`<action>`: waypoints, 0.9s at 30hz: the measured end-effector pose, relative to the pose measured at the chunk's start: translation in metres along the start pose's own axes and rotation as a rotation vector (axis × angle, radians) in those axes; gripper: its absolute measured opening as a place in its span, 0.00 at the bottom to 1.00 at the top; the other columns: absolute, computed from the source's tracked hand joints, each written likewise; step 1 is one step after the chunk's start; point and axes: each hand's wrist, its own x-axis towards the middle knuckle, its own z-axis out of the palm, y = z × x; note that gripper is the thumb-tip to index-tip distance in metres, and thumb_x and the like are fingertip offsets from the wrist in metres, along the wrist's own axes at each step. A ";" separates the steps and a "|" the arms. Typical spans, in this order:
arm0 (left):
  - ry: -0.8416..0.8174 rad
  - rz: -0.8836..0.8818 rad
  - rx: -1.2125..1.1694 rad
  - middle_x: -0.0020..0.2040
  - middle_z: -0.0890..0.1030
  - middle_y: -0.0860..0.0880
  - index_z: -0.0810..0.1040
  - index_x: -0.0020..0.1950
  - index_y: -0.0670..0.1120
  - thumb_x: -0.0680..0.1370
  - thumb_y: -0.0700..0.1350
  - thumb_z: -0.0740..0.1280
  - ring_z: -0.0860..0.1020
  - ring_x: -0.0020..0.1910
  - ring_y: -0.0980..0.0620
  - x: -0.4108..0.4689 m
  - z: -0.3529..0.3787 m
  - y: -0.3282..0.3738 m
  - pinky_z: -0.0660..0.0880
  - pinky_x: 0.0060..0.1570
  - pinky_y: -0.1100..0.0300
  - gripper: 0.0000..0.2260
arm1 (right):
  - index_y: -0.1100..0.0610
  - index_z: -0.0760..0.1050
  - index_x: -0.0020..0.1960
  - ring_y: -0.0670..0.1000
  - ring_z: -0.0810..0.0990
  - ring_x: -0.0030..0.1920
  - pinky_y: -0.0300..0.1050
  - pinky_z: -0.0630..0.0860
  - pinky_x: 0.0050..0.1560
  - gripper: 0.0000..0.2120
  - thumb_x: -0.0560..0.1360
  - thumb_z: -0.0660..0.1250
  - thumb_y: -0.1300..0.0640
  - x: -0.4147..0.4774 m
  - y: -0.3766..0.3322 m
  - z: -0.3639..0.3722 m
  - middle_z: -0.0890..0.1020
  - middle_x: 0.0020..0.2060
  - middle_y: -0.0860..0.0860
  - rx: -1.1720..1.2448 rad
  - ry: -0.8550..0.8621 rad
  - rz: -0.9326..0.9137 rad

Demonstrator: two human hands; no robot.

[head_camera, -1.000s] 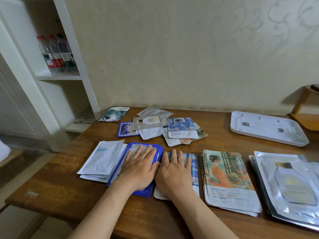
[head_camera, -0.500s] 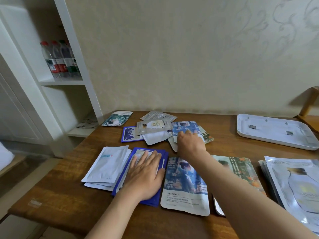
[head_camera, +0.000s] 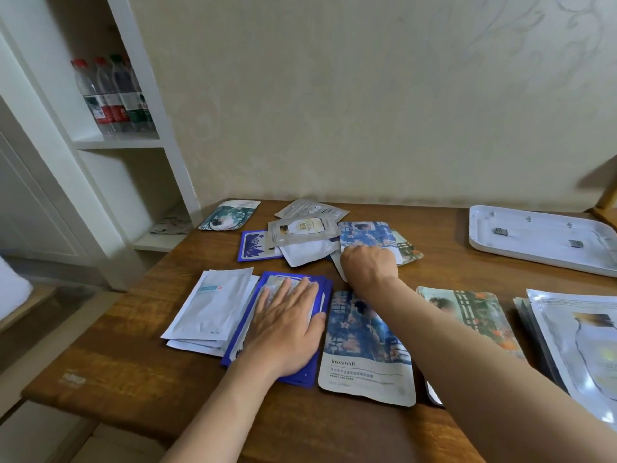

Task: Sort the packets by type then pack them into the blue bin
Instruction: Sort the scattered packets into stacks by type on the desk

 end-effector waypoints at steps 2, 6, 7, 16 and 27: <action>-0.002 0.003 -0.005 0.84 0.46 0.57 0.47 0.84 0.56 0.85 0.60 0.48 0.41 0.83 0.55 -0.001 -0.001 -0.001 0.38 0.81 0.48 0.28 | 0.60 0.73 0.66 0.57 0.82 0.56 0.47 0.72 0.45 0.14 0.83 0.56 0.63 -0.005 -0.002 -0.008 0.82 0.57 0.55 0.017 0.065 0.021; 0.019 -0.001 -0.002 0.84 0.49 0.56 0.50 0.84 0.55 0.85 0.60 0.49 0.43 0.83 0.53 0.000 0.000 -0.002 0.40 0.81 0.47 0.28 | 0.60 0.75 0.62 0.57 0.83 0.52 0.48 0.78 0.50 0.12 0.81 0.59 0.66 -0.031 -0.020 -0.026 0.83 0.53 0.54 -0.010 0.083 0.014; 0.023 -0.004 0.004 0.84 0.50 0.56 0.51 0.84 0.56 0.85 0.60 0.49 0.44 0.83 0.53 0.001 0.000 -0.002 0.41 0.81 0.46 0.27 | 0.60 0.76 0.62 0.58 0.83 0.53 0.51 0.79 0.54 0.13 0.81 0.59 0.66 -0.043 -0.027 -0.029 0.83 0.54 0.54 -0.021 0.079 0.003; -0.025 -0.018 -0.020 0.85 0.46 0.55 0.49 0.85 0.54 0.87 0.55 0.44 0.42 0.83 0.53 -0.003 -0.004 0.002 0.38 0.80 0.48 0.25 | 0.61 0.71 0.67 0.64 0.77 0.59 0.63 0.68 0.65 0.16 0.83 0.54 0.57 -0.140 -0.061 -0.020 0.78 0.59 0.63 -0.087 -0.059 -0.083; -0.001 -0.006 0.010 0.85 0.46 0.55 0.47 0.84 0.56 0.84 0.65 0.45 0.42 0.83 0.52 0.001 0.004 -0.002 0.40 0.81 0.45 0.30 | 0.49 0.40 0.83 0.62 0.38 0.81 0.66 0.40 0.78 0.33 0.82 0.40 0.37 -0.120 -0.006 0.019 0.41 0.82 0.55 0.249 -0.254 -0.042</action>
